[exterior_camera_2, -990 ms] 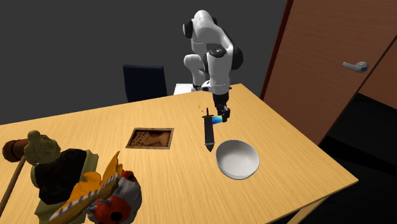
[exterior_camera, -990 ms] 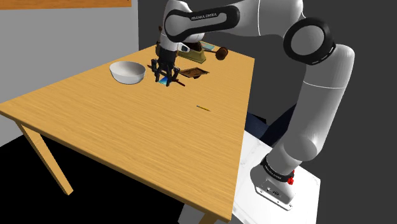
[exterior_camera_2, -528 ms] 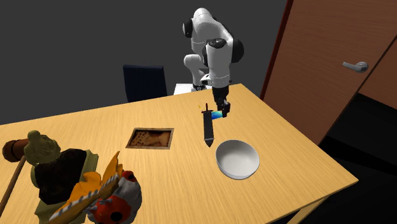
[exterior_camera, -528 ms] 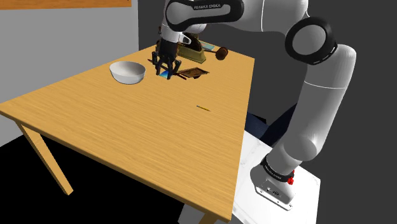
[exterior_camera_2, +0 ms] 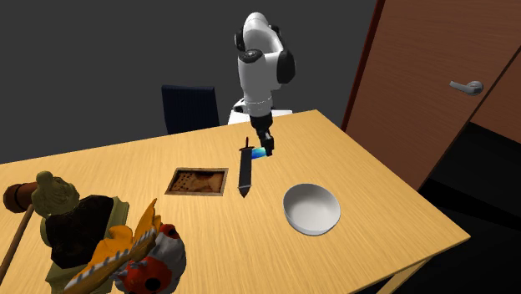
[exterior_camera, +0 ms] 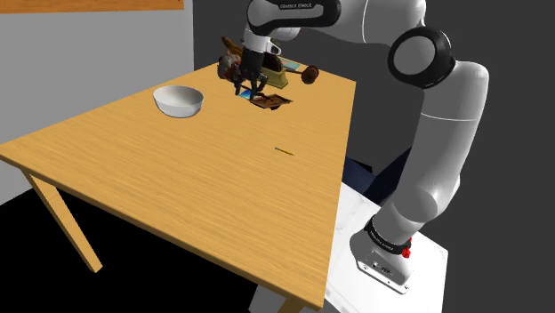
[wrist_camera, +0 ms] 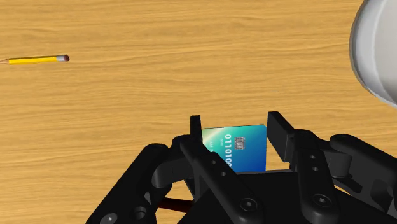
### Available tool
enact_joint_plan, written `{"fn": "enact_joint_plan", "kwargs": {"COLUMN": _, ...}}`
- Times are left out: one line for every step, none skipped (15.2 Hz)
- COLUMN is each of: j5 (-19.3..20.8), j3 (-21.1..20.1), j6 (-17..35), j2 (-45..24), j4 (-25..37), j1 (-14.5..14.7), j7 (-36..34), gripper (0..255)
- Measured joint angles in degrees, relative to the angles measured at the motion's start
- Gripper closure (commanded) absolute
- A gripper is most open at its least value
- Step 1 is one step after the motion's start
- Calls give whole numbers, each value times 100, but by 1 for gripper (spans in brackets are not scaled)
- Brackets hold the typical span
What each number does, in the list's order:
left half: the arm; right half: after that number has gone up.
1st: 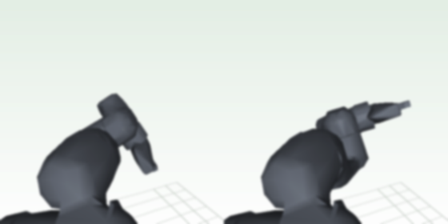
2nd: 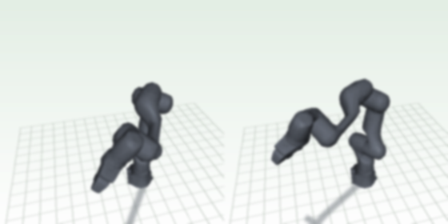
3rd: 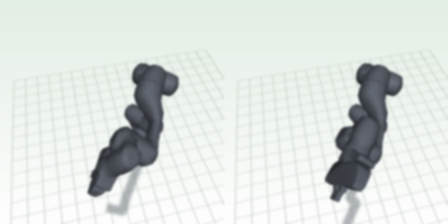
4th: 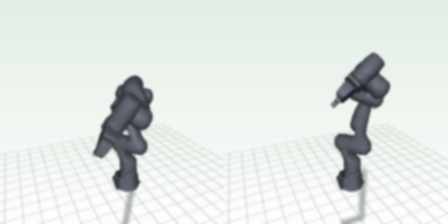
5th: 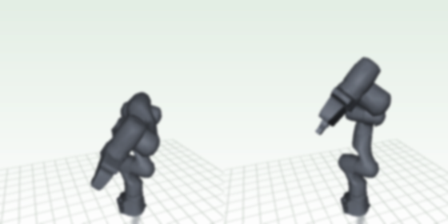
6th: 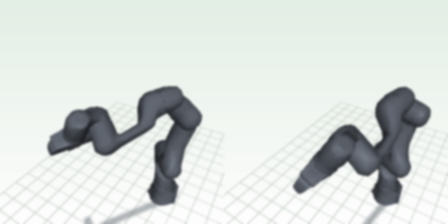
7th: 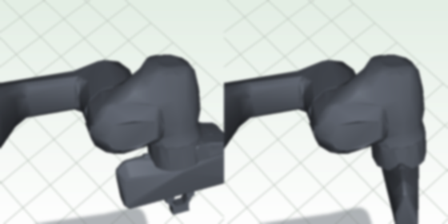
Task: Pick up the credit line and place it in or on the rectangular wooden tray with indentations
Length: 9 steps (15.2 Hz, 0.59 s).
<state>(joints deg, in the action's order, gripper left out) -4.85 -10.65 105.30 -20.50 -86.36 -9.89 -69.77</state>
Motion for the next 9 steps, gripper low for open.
{"fn": "enact_joint_plan", "kwargs": {"j5": -2, "j3": 42, "j6": -39, "j2": -58, "j4": 81, "j1": -83, "j7": 123, "gripper": 255}}
{"fn": "enact_joint_plan", "kwargs": {"j5": -6, "j3": 82, "j6": -80, "j2": -98, "j4": 146, "j1": -166, "j7": 245, "gripper": 255}}
{"fn": "enact_joint_plan", "kwargs": {"j5": 2, "j3": 115, "j6": -156, "j2": -191, "j4": 302, "j1": -223, "j7": 330, "gripper": 255}}
{"fn": "enact_joint_plan", "kwargs": {"j5": 7, "j3": 146, "j6": -198, "j2": -278, "j4": 420, "j1": -282, "j7": 421, "gripper": 255}}
{"fn": "enact_joint_plan", "kwargs": {"j5": 11, "j3": 185, "j6": -261, "j2": -384, "j4": 572, "j1": -359, "j7": 533, "gripper": 255}}
{"fn": "enact_joint_plan", "kwargs": {"j5": 6, "j3": 217, "j6": -334, "j2": -411, "j4": 656, "j1": -435, "j7": 635, "gripper": 255}}
{"fn": "enact_joint_plan", "kwargs": {"j5": 20, "j3": 247, "j6": -432, "j2": -566, "j4": 905, "j1": -484, "j7": 710, "gripper": 255}}
{"fn": "enact_joint_plan", "kwargs": {"j5": 16, "j3": 275, "j6": -494, "j2": -592, "j4": 975, "j1": -553, "j7": 802, "gripper": 255}}
{"fn": "enact_joint_plan", "kwargs": {"j5": 16, "j3": 310, "j6": -581, "j2": -690, "j4": 1147, "j1": -637, "j7": 917, "gripper": 255}}
